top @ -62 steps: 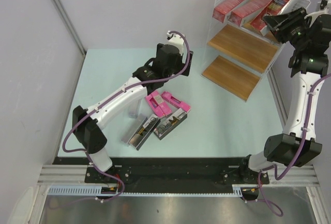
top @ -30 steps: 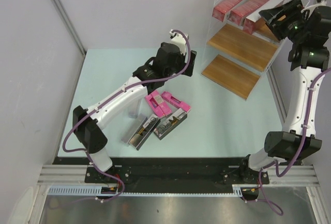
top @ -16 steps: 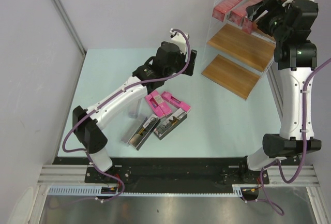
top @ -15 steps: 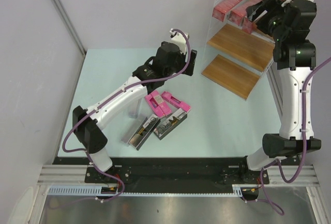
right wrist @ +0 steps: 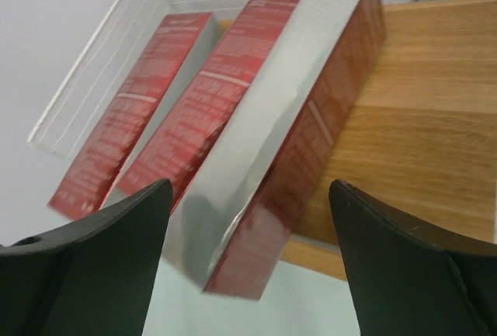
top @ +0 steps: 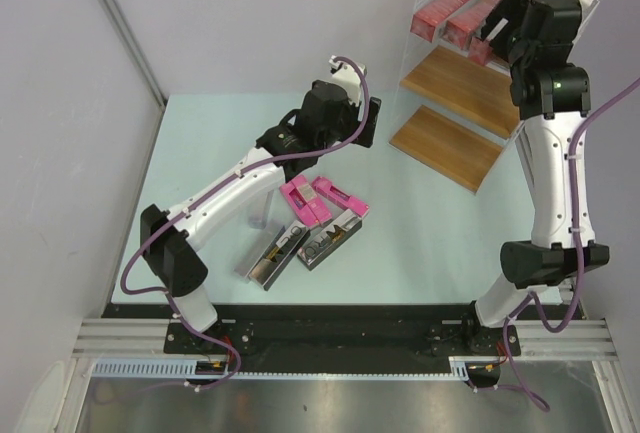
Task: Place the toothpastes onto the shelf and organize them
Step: Adjust the toothpaste on the shelf.
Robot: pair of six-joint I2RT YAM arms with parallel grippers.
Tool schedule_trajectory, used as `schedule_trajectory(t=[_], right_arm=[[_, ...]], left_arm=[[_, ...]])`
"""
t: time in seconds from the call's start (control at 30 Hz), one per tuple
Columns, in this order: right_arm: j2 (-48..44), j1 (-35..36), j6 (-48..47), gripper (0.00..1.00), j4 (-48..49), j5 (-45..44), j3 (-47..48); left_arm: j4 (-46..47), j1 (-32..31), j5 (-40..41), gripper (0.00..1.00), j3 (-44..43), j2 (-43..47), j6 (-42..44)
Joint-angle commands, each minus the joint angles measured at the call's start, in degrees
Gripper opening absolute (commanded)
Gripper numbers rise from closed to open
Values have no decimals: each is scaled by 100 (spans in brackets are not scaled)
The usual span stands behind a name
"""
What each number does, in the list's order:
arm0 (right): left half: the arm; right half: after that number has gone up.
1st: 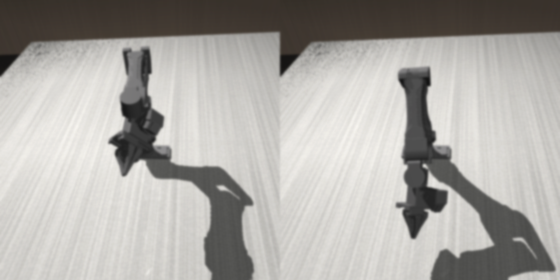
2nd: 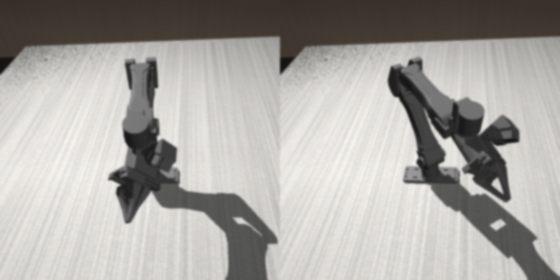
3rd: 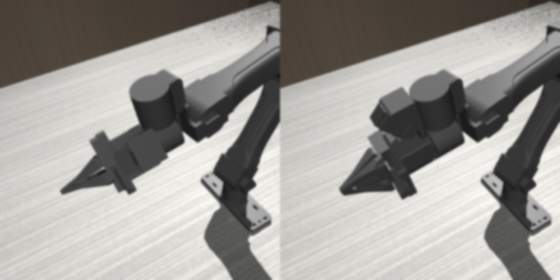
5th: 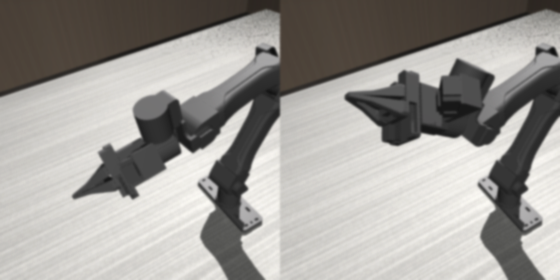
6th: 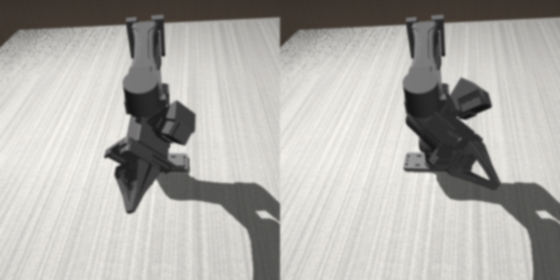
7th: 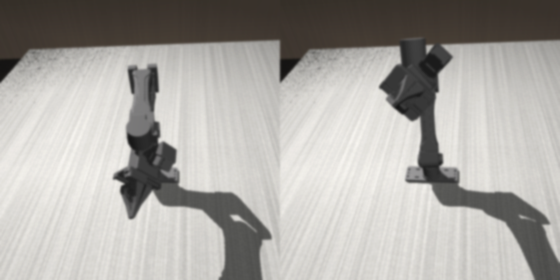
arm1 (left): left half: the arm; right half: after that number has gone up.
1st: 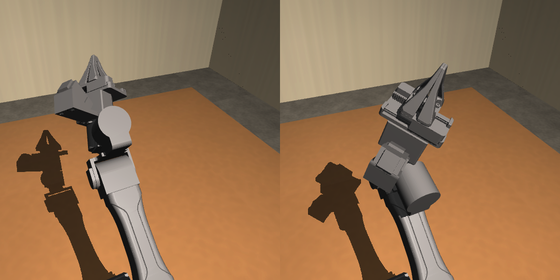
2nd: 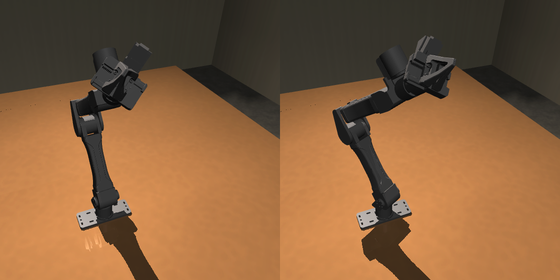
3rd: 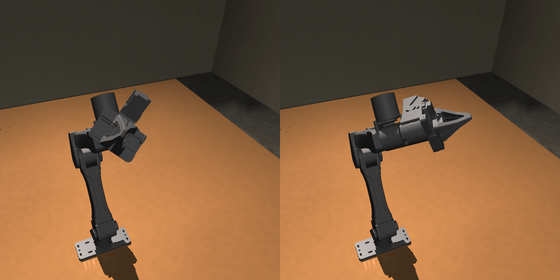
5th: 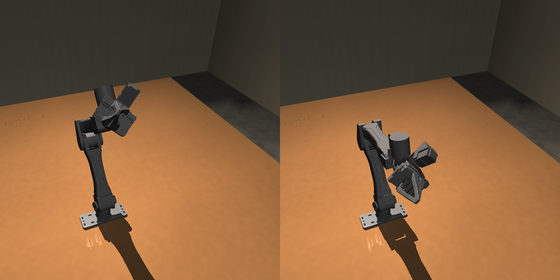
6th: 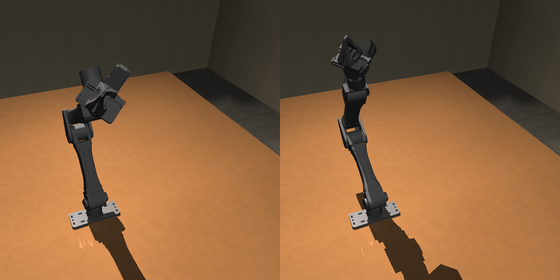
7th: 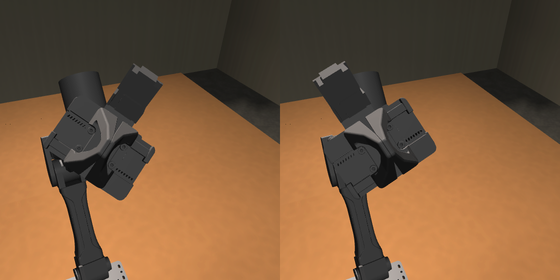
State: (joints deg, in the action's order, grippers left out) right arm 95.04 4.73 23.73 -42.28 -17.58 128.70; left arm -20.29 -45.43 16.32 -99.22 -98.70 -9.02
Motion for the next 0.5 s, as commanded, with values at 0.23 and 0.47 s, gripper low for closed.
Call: schedule_trajectory(t=[0.23,0.47], right_arm=[[673,-658,238,88,387,659,427],[796,-527,317,88,686,1055,383]], left_arm=[[61,-36,117,100,-54,166,84],[26,-36,161,100,-54,140,84]])
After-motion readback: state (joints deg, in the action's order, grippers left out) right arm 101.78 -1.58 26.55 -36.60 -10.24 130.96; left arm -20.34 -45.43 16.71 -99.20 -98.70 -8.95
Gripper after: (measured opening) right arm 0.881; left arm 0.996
